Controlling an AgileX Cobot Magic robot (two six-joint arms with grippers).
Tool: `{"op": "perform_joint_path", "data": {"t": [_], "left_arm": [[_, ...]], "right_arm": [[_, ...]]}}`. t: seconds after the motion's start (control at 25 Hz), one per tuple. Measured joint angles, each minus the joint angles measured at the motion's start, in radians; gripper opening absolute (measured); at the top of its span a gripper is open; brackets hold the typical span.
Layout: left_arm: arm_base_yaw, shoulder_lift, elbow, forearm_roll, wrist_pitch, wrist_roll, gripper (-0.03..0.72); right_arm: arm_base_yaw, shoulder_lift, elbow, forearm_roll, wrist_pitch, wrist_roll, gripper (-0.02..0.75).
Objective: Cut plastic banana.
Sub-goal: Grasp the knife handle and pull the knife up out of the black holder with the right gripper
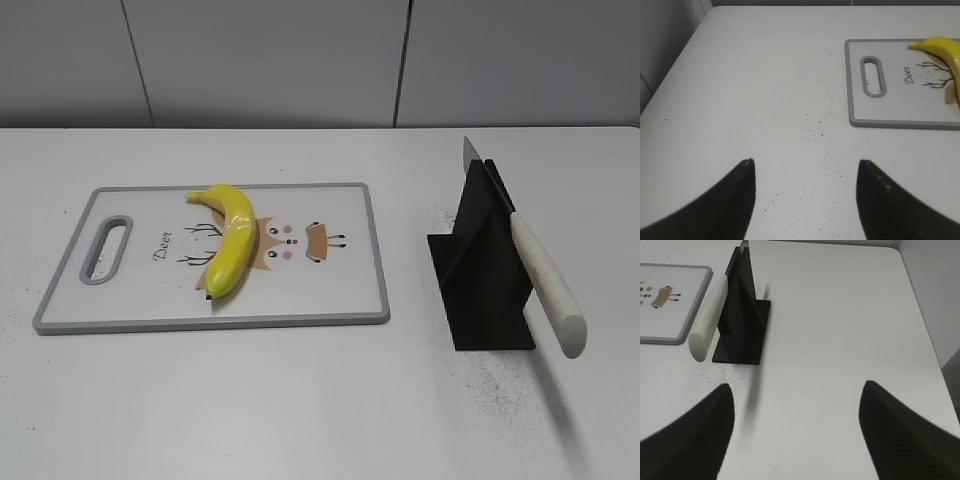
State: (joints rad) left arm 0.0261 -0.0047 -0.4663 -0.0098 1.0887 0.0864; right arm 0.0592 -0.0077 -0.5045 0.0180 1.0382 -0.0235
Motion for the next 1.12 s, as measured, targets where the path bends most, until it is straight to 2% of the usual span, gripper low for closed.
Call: {"op": "perform_joint_path", "data": {"t": [1.12], "left_arm": [[0.000, 0.000, 0.000, 0.000, 0.000, 0.000, 0.580]], "right_arm": [[0.000, 0.000, 0.000, 0.000, 0.000, 0.000, 0.589]]}}
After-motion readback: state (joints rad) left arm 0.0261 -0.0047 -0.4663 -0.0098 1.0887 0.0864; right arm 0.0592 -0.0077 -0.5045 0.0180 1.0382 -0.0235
